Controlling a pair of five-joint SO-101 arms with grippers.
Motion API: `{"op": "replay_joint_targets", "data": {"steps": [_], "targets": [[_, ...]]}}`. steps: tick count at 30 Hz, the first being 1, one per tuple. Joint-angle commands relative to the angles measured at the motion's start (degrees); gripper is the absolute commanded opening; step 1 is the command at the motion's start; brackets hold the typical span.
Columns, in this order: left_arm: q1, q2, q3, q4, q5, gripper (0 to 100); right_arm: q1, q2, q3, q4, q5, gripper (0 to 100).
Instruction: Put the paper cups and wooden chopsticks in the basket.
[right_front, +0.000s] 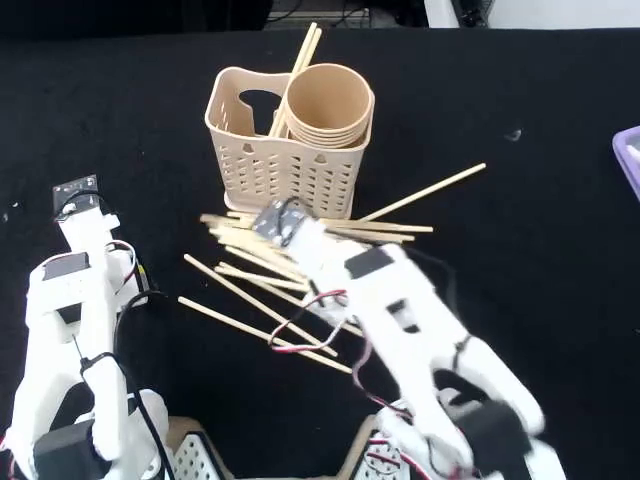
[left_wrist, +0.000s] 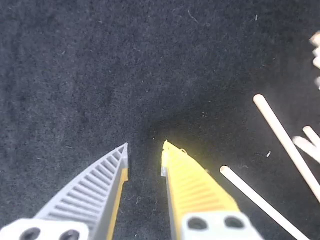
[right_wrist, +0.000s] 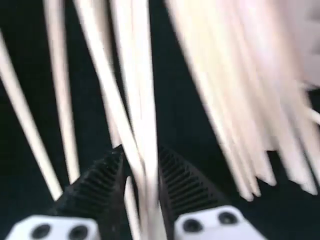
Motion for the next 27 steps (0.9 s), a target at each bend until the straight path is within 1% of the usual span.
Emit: {"op": "replay_joint_targets", "data": {"steps": [1, 7, 11, 16, 19, 21, 27], "targets": [[-0.5, 0.0, -0.3, -0.6, -0.7, 12, 3.4, -11.2, -0.7, 4.6, -0.5, 1.0], [-0.5, 0.0, -0.3, -0.5, -0.7, 12, 3.6, -23.3, 4.1, 8.5, -0.4, 1.0], [-0.5, 0.0, -0.3, -0.4, -0.7, 12, 3.9, -29.4, 5.8, 13.7, 3.6, 1.0], [-0.5, 0.0, -0.3, -0.5, -0.7, 12, 3.3, -37.4, 5.9, 19.2, 4.6, 1.1], [-0.5, 0.0, -0.3, -0.4, -0.7, 12, 0.5, -39.5, 7.9, 19.2, 4.6, 1.1], [-0.5, 0.0, -0.3, -0.4, -0.7, 12, -1.8, -39.5, 11.2, 16.8, 4.4, 1.1], [-0.5, 0.0, -0.3, -0.4, -0.7, 12, -1.8, -39.4, 22.6, 7.6, 4.5, 2.5]]}}
